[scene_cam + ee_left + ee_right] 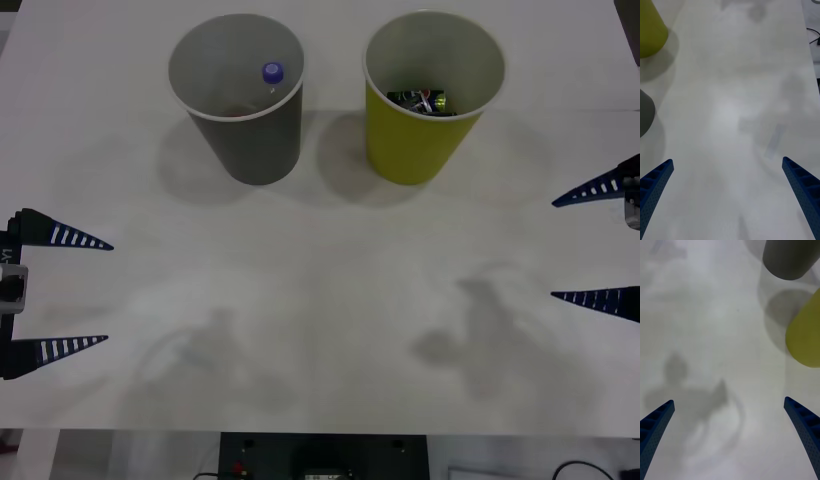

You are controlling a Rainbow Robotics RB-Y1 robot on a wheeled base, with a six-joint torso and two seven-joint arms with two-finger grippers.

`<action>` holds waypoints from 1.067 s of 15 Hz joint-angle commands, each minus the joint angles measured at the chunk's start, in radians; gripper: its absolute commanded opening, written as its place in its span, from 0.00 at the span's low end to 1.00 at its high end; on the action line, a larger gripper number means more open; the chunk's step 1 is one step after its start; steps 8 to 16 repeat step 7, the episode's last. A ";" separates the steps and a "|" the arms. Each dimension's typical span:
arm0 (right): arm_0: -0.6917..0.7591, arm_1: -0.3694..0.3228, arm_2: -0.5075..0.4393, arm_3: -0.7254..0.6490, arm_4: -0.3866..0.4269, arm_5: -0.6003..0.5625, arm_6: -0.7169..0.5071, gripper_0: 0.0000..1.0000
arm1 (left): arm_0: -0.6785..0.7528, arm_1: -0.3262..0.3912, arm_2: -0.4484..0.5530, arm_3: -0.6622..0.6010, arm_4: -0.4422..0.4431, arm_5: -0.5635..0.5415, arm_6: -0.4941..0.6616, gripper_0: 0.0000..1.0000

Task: Put the can into the green bin and the plastic bottle into the gray bin

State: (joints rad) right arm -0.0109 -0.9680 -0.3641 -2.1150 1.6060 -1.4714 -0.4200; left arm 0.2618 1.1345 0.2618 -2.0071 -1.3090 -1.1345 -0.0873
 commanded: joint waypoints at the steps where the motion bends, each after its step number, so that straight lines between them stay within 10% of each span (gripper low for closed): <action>1: 0.025 -0.008 -0.007 -0.010 0.012 0.016 0.004 1.00 | 0.000 0.000 0.000 0.000 0.000 0.000 0.000 1.00; 16: 0.025 -0.008 -0.006 -0.010 0.026 0.016 0.010 1.00 | 0.000 0.000 0.000 0.000 0.000 0.000 0.000 1.00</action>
